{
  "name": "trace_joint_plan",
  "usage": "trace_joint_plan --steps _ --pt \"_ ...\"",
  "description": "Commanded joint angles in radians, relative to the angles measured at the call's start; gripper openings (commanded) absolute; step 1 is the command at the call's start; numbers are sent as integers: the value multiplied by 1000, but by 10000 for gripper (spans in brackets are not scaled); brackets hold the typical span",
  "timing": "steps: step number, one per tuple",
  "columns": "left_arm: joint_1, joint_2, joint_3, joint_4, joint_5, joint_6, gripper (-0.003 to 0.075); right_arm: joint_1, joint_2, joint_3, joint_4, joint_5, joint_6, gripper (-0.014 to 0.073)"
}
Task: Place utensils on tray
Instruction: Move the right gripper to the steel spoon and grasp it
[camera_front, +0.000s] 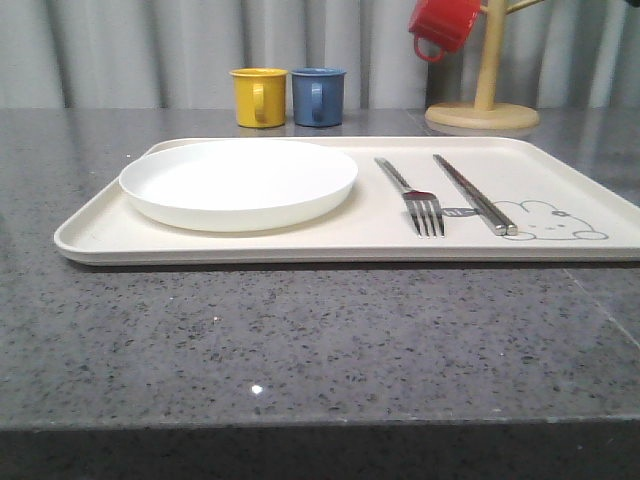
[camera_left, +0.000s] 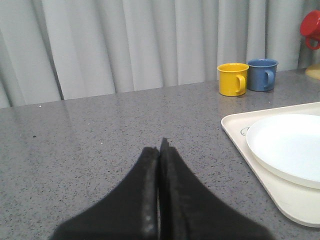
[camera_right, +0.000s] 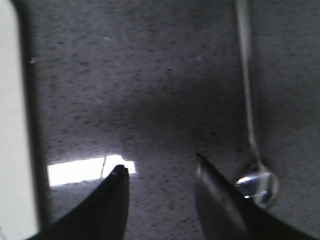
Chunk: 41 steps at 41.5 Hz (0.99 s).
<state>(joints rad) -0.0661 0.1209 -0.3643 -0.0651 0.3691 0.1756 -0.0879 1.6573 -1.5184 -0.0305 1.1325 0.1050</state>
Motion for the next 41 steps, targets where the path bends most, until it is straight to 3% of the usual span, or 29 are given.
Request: trace_joint_plan --steps 1,10,36,41 --pt "0 10 -28 -11 -85 -7 -19 -62 -28 -23 -11 -17 -60 349" --pt "0 10 -28 -11 -85 -7 -19 -133 20 -23 -11 -30 -80 348" --pt "0 10 -28 -11 -85 -7 -19 -179 151 -23 -24 -82 -88 347" --pt "0 10 -28 -11 -85 -7 -19 -179 158 -23 -24 -83 -88 300"
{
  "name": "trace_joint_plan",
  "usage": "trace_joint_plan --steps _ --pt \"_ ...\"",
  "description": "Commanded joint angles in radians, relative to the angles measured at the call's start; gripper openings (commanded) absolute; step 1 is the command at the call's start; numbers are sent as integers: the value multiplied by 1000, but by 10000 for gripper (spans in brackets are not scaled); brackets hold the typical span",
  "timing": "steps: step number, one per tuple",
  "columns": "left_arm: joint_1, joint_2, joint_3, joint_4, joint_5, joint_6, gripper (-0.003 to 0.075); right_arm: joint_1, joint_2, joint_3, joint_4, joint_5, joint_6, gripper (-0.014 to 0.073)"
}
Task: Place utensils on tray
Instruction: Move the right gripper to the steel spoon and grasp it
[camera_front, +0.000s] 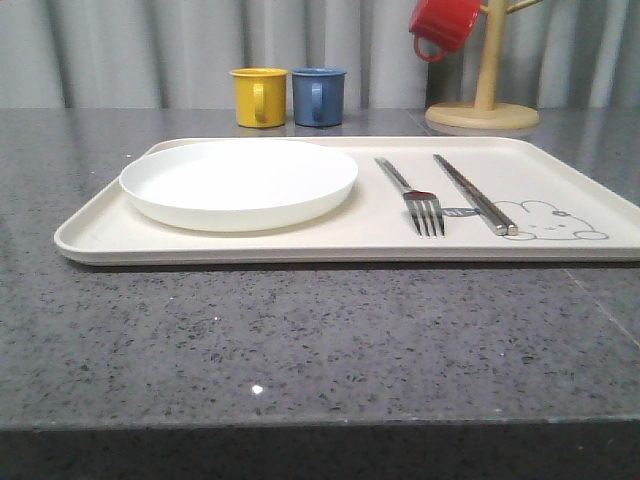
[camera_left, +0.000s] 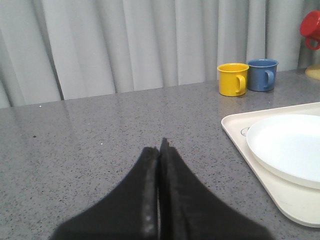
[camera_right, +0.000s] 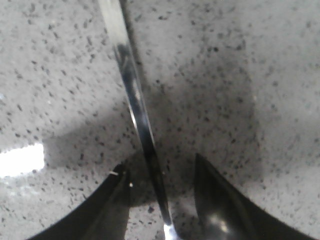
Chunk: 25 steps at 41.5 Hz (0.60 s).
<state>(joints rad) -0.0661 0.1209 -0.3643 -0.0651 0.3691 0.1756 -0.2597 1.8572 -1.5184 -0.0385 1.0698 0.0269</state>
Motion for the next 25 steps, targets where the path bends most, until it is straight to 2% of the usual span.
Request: trace_joint_plan --steps 1,14,18,25 --pt "0 10 -28 -11 -85 -7 -19 -7 -42 -23 -16 -22 -10 281" --pt "0 10 -28 -11 -85 -7 -19 -7 -44 -23 -16 3 -10 -30" --pt "0 10 -28 -11 -85 -7 -19 -7 -55 -24 -14 21 -10 -73" --pt "0 10 -28 -11 -85 -7 -19 -7 -125 -24 26 53 -9 -73"
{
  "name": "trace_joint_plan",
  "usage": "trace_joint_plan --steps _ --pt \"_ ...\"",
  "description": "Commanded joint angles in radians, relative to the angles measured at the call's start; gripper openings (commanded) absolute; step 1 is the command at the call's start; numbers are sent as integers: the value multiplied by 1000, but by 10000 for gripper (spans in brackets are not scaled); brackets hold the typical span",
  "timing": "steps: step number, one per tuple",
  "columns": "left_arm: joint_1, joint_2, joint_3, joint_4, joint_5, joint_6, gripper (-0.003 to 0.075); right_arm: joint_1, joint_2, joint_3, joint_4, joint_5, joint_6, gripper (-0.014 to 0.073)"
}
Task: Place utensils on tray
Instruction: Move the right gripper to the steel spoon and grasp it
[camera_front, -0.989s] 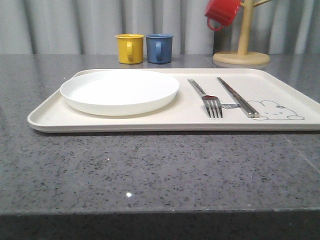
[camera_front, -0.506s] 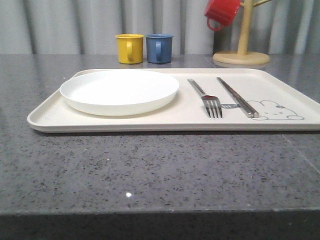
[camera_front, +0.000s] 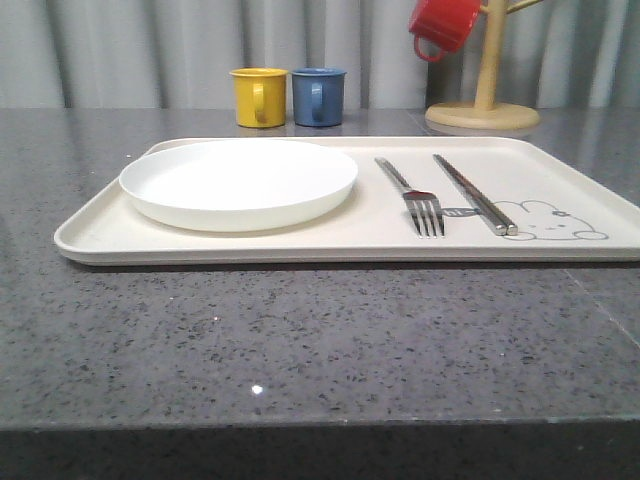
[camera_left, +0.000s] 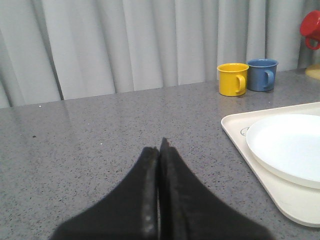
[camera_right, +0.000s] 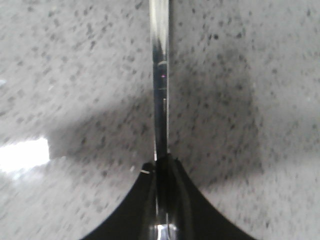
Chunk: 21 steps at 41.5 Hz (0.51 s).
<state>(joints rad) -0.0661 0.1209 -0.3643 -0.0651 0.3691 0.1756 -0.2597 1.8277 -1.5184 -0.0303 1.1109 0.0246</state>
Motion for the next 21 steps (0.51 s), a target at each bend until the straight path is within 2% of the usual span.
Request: trace_joint_plan --steps 1,6,13,21 --pt "0 10 -28 -11 -85 -7 -19 -6 -107 -24 30 21 -6 -73" --pt "0 10 -28 -11 -85 -7 -19 1 -169 -24 97 63 -6 -73" --pt "0 10 -28 -11 -85 -7 -19 49 -220 -24 101 114 -6 -73" --pt "0 10 -28 -11 -85 -7 -19 159 -223 -26 117 164 17 -73"
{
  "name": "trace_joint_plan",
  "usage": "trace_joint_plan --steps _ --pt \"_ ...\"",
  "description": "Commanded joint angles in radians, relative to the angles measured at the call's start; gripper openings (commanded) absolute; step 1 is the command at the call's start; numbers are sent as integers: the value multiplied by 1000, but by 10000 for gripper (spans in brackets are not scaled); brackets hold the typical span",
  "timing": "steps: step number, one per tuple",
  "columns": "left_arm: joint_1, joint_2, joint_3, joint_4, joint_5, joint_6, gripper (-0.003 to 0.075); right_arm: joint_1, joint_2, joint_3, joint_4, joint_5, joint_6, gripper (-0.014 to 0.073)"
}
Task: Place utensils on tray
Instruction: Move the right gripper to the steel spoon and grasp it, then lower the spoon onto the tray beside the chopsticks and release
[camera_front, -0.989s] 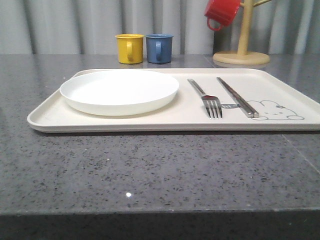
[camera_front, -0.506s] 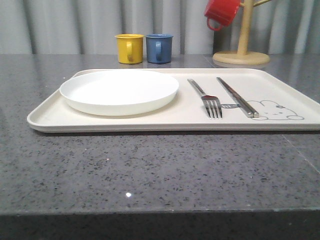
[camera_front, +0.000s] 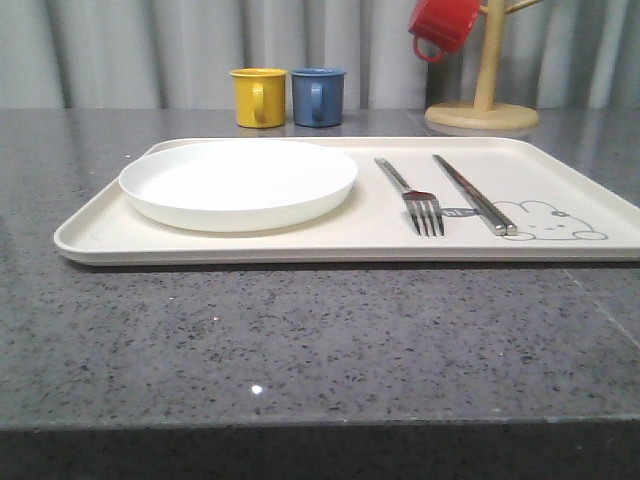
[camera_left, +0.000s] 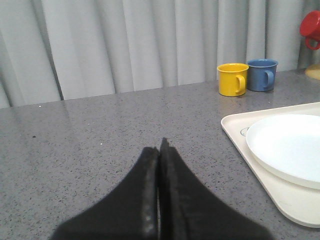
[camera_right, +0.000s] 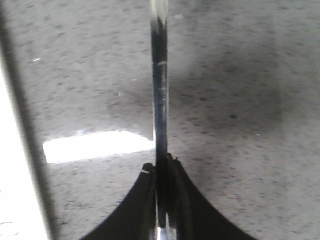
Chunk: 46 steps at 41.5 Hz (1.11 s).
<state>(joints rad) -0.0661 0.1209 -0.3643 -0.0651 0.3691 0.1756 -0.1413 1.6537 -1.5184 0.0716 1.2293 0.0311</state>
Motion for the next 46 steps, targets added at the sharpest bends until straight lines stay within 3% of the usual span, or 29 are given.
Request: trace_joint_plan --steps 1,17,34,46 --pt "0 10 -28 -11 -85 -7 -19 55 -49 -26 19 42 15 -73" --pt "0 10 -28 -11 -85 -7 -19 306 36 -27 61 -23 102 -73" --pt "0 10 -28 -11 -85 -7 -19 319 100 -27 93 -85 166 -72" --pt "0 10 -28 -11 -85 -7 -19 319 106 -27 30 -91 210 -72"
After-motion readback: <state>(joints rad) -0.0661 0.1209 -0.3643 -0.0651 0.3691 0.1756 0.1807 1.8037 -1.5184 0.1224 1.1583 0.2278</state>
